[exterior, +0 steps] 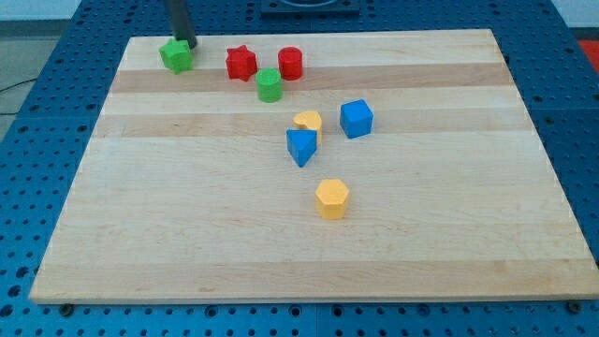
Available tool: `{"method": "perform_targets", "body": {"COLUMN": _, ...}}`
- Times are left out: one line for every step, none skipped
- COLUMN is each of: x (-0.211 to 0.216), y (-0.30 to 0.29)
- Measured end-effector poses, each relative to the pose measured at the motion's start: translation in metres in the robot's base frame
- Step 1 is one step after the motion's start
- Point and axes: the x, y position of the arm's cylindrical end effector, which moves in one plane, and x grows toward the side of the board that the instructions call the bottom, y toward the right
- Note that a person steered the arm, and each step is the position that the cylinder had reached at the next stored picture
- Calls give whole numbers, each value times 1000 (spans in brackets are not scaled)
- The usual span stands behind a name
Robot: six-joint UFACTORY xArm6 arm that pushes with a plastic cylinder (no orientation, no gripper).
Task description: Move green circle right to the green star
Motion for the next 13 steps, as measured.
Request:
{"method": "perform_targets", "body": {"x": 17, "y": 19}}
{"method": "perform_targets", "body": {"x": 26, "y": -15}}
{"method": "perform_targets", "body": {"x": 26, "y": -61}}
{"method": "perform_targets", "body": {"x": 47, "y": -37}}
{"method": "perform_targets", "body": {"x": 69, "y": 5}}
{"method": "perform_targets", "body": {"x": 63, "y": 47}}
{"method": "perform_targets", "body": {"x": 63, "y": 89}}
{"method": "perform_targets", "body": {"x": 63, "y": 122}}
{"method": "perform_targets", "body": {"x": 63, "y": 144}}
{"method": "perform_targets", "body": {"x": 84, "y": 145}}
{"method": "perform_targets", "body": {"x": 110, "y": 156}}
{"method": "perform_targets", "body": {"x": 110, "y": 97}}
{"method": "perform_targets", "body": {"x": 125, "y": 69}}
